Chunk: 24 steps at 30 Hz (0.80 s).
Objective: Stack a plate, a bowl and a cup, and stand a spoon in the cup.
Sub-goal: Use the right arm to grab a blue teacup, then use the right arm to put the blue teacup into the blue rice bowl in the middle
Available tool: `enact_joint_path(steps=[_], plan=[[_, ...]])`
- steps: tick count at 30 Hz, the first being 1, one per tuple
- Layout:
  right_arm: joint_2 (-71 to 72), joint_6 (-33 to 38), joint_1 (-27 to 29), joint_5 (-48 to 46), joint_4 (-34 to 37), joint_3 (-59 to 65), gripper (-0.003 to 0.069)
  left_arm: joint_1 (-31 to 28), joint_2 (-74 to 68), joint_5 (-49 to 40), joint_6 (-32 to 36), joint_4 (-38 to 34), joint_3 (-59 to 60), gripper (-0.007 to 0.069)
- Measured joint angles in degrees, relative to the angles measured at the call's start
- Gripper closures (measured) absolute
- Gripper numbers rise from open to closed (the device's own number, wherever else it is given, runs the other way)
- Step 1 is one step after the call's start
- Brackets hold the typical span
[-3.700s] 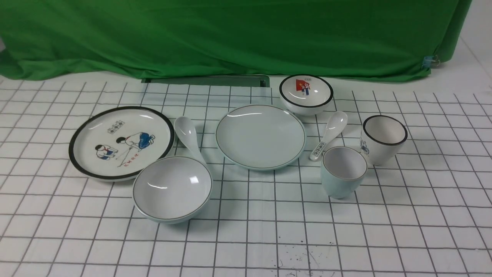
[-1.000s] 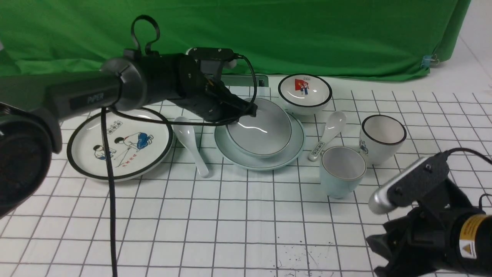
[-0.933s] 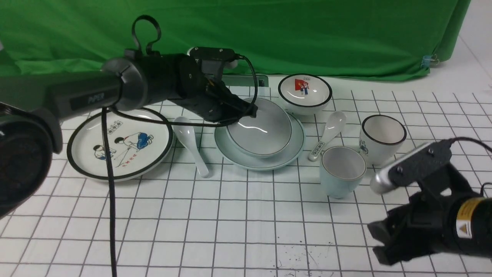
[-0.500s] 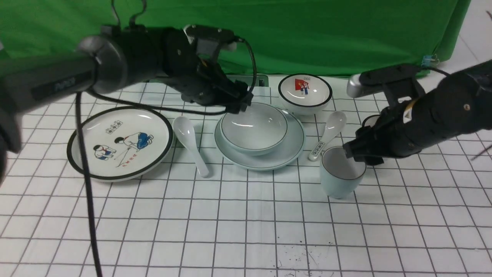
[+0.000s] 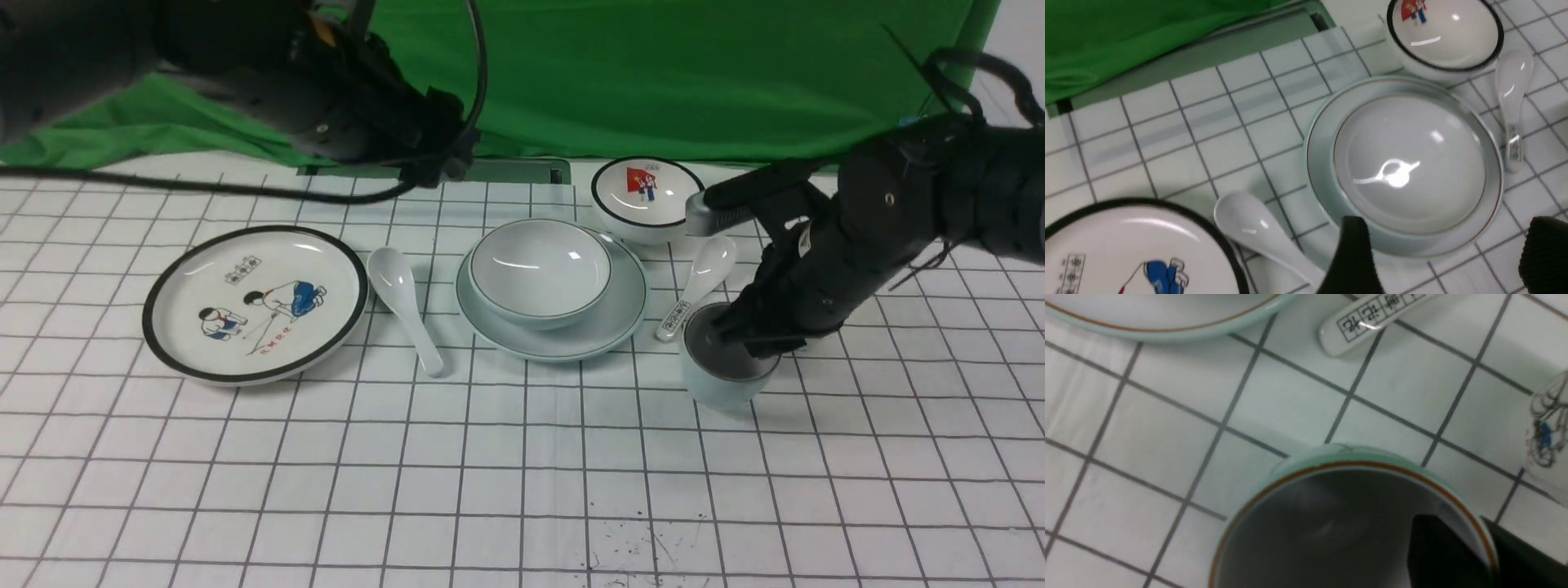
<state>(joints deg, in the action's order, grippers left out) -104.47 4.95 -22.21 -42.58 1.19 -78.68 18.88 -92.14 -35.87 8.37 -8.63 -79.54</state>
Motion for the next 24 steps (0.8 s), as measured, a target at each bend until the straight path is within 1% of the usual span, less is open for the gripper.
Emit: enact_joint_path(steps=[2, 3, 5, 6, 9, 10, 12, 15, 20, 24], plan=[[-0.2, 1.1, -0.6, -4.4, 0.1, -6.4, 0.0570, -0.1, 2.0, 3.6, -1.8, 0.3, 4.8, 0.0181], [-0.3, 1.2, -0.7, -4.7, 0.1, -7.0, 0.0570, -0.1, 2.3, 3.6, -2.0, 0.3, 4.8, 0.0182], [-1.7, 2.0, -2.3, -6.9, 0.0, -16.1, 0.0570, -0.1, 3.0, 8.8, -3.7, 0.8, 10.5, 0.0186], [-3.5, 2.3, -3.5, -7.2, 0.0, -20.2, 0.0570, -0.1, 2.8, 10.0, -4.1, 1.2, 11.9, 0.0186], [-6.6, 2.4, -5.0, -7.5, 0.1, -26.6, 0.0570, -0.1, 2.0, 10.8, -5.4, 1.8, 13.7, 0.0186], [-10.4, 2.2, -6.1, -7.7, 0.3, -31.4, 0.0570, -0.2, 1.1, 11.0, -6.5, 2.0, 14.1, 0.0186], [-12.7, 1.5, -6.5, -7.8, 0.5, -34.8, 0.0570, -0.2, 0.3, 10.9, -7.2, 2.0, 14.3, 0.0186], [-20.5, -2.0, -6.9, -10.6, 0.6, -43.3, 0.0570, -0.4, -1.5, 10.5, -9.6, 2.0, 14.3, 0.0186], [-27.4, -3.2, -6.8, -15.6, 0.5, -48.9, 0.0570, -0.5, -3.2, 10.2, -11.8, 2.0, 14.3, 0.0186], [-29.2, -3.6, -6.8, -16.6, 1.6, -49.3, 0.0569, -0.5, -4.1, 10.2, -12.4, 2.0, 14.3, 0.0187]])
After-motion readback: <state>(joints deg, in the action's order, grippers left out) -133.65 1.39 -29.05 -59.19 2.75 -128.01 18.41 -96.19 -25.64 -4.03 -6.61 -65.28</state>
